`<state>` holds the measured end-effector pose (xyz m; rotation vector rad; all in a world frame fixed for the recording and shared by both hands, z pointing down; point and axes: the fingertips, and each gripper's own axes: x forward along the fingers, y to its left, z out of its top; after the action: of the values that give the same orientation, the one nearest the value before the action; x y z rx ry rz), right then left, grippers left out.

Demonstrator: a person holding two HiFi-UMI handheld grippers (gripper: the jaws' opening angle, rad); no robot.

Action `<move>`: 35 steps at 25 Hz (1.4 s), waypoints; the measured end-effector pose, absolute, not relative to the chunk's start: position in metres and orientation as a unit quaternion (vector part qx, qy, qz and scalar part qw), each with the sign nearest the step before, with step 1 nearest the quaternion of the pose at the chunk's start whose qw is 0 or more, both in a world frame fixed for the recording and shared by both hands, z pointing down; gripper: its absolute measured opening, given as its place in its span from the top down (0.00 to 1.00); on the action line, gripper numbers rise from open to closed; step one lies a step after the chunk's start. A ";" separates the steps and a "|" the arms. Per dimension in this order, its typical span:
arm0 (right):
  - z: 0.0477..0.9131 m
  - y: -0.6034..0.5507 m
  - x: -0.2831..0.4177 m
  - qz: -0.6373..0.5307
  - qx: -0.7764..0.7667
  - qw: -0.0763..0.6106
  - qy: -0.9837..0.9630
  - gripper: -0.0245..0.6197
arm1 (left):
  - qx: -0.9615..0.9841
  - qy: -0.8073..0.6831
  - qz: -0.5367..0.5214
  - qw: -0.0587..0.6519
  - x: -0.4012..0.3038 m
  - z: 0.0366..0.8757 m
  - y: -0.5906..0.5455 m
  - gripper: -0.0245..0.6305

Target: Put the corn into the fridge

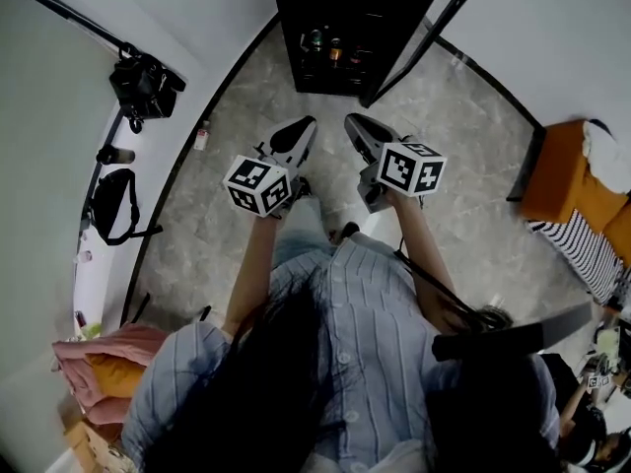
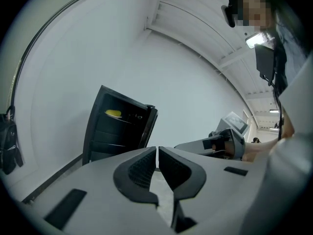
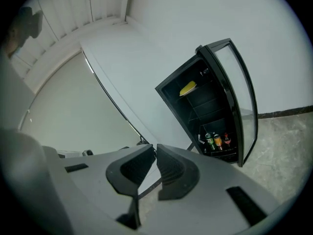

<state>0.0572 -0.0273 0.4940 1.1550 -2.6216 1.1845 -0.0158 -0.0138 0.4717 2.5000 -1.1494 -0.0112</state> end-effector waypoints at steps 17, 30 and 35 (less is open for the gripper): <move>0.494 0.114 0.097 0.362 0.292 0.039 -0.885 0.90 | 0.880 -0.441 0.011 0.176 0.051 0.470 0.120 0.93; 0.482 0.143 0.097 0.321 0.269 0.055 -0.906 0.90 | 0.876 -0.453 0.009 0.167 0.056 0.462 0.150 0.93; 0.482 0.146 0.092 0.321 0.265 0.056 -0.908 0.90 | 0.875 -0.455 0.009 0.166 0.053 0.462 0.153 0.93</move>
<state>0.0920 0.1463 0.4818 0.8042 -2.7532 0.9729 0.0528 0.1525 0.4621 2.4913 -1.2941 0.0262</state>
